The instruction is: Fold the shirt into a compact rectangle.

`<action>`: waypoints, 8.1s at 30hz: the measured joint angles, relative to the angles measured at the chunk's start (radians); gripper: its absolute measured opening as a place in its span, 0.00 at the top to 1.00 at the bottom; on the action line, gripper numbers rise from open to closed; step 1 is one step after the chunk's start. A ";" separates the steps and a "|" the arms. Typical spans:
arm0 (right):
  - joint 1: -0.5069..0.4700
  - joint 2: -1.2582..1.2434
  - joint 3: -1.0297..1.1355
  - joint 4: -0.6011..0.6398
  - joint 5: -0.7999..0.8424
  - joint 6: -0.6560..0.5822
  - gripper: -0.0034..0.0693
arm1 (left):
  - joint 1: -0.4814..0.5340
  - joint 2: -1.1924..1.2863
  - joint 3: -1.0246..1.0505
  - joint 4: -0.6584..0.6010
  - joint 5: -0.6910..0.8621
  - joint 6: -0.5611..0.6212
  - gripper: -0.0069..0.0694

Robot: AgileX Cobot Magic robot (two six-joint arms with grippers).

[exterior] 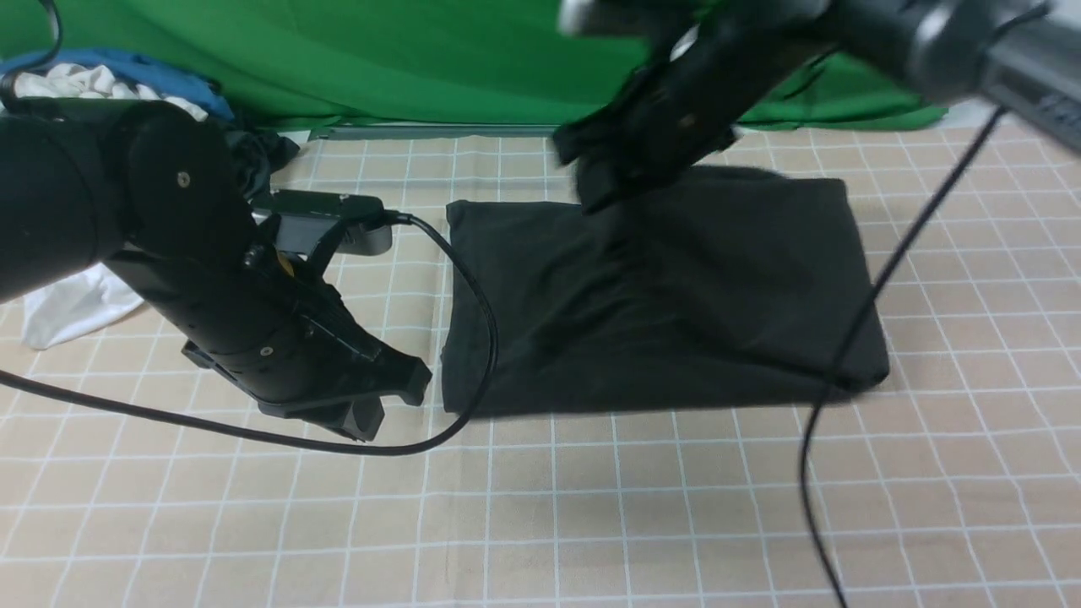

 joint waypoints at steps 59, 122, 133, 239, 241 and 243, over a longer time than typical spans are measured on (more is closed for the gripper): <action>-0.152 -0.073 0.439 -0.235 0.115 -0.076 0.90 | 0.070 0.493 -0.520 -0.011 -0.087 -0.127 0.89; -0.152 -0.127 0.439 -0.233 0.001 -0.098 0.89 | 0.069 0.661 -0.621 0.196 -0.209 -0.064 0.51; -0.152 -0.128 0.439 -0.233 0.067 -0.099 0.88 | 0.068 0.516 -0.622 0.103 -0.173 0.003 0.42; -0.300 -1.988 1.645 -0.291 -1.242 -0.106 0.63 | 0.359 -1.516 1.045 0.066 -0.700 0.086 0.88; -0.300 -1.988 1.645 -0.291 -1.242 -0.106 0.63 | 0.359 -1.516 1.045 0.067 -0.700 0.086 0.88; -0.300 -1.988 1.645 -0.291 -1.242 -0.106 0.63 | 0.359 -1.516 1.045 0.068 -0.700 0.086 0.88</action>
